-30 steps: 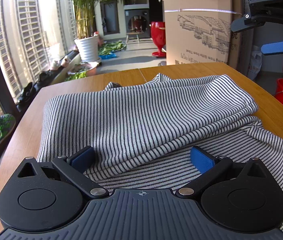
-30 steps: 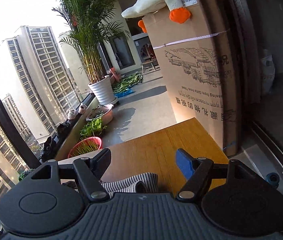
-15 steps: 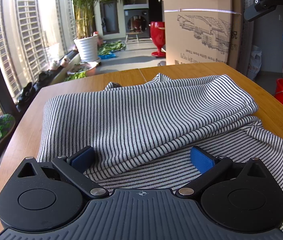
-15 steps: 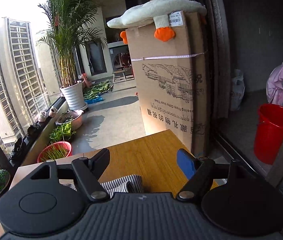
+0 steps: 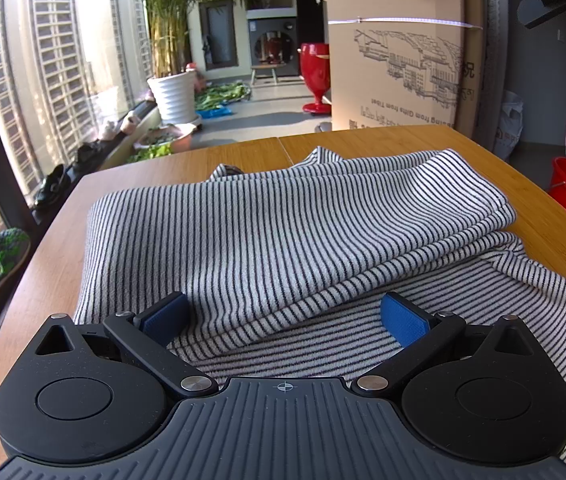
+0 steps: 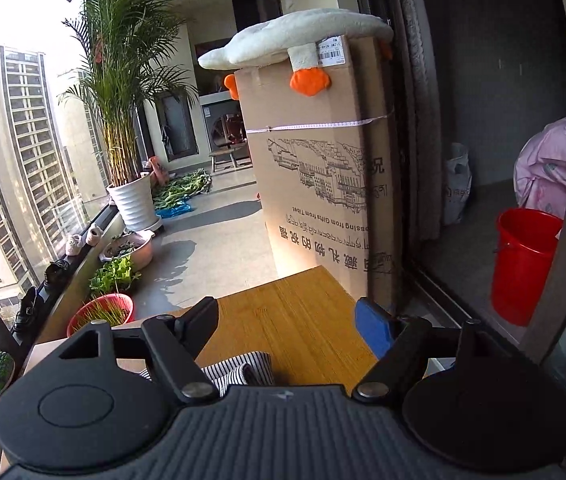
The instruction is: Fold clothes
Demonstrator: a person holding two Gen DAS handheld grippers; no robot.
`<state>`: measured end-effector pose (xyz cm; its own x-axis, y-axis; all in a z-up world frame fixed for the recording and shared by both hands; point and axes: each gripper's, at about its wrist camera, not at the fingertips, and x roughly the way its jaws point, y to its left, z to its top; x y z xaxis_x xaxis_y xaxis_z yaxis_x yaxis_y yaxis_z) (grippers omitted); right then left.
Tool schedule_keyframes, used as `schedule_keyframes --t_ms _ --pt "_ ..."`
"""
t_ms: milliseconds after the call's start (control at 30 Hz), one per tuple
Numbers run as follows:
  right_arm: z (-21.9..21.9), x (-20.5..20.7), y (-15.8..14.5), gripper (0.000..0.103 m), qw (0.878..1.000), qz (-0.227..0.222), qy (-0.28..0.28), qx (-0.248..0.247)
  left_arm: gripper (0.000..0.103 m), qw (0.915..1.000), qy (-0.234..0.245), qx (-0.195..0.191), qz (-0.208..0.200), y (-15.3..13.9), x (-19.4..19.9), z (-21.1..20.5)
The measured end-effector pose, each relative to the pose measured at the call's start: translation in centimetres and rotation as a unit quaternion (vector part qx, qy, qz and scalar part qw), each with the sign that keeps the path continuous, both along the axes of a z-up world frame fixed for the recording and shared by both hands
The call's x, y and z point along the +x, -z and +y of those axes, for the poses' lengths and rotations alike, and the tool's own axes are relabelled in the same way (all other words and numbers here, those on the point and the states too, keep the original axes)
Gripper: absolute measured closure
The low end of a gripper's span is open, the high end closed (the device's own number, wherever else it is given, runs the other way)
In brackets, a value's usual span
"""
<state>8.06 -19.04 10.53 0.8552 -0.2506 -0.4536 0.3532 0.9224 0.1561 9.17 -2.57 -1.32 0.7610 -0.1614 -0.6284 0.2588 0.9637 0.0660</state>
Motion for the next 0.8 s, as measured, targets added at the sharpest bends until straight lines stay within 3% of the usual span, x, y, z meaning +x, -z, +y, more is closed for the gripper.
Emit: schedule_keyframes --t_ms 567,700,800 --pt "0.7 1.2 1.2 0.026 0.999 0.010 -0.036 0.001 0.000 1.0000 0.001 0.000 0.000 0.1 0.5 0.3" --pt "0.9 2.0 2.0 0.025 0.998 0.008 -0.063 -0.010 0.000 1.0000 0.001 0.000 0.000 0.1 0.5 0.3" --pt "0.6 2.2 3.0 0.024 0.996 0.009 -0.088 0.009 0.000 1.0000 0.001 0.000 0.000 0.1 0.5 0.3"
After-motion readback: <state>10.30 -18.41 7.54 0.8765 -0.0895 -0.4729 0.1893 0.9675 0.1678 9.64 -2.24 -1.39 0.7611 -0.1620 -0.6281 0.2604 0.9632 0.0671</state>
